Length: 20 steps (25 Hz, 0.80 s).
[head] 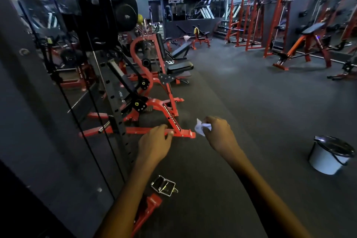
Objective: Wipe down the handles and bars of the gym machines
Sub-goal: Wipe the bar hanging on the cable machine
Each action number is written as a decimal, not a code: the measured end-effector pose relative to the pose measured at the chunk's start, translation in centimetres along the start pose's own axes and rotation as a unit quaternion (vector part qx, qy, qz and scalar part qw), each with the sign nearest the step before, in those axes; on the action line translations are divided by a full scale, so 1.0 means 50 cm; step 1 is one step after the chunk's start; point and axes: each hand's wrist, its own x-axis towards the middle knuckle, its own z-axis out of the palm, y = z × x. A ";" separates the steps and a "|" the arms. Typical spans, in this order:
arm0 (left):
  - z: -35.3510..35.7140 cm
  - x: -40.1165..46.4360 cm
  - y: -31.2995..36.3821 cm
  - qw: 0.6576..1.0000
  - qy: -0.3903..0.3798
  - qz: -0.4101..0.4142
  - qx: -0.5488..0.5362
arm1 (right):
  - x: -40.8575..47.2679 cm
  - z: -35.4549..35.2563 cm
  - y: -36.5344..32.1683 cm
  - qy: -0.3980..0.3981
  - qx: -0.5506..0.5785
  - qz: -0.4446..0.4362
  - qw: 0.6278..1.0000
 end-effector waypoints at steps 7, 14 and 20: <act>0.084 0.156 0.116 0.997 0.053 -0.053 -0.032 | 0.194 -0.047 0.101 -0.080 -0.044 -0.084 0.992; 0.137 0.306 0.150 0.987 0.066 -0.145 0.010 | 0.409 -0.003 0.171 -0.128 0.043 -0.170 0.976; 0.171 0.373 0.156 0.960 0.127 -0.244 0.057 | 0.601 0.059 0.201 -0.147 0.100 -0.288 0.941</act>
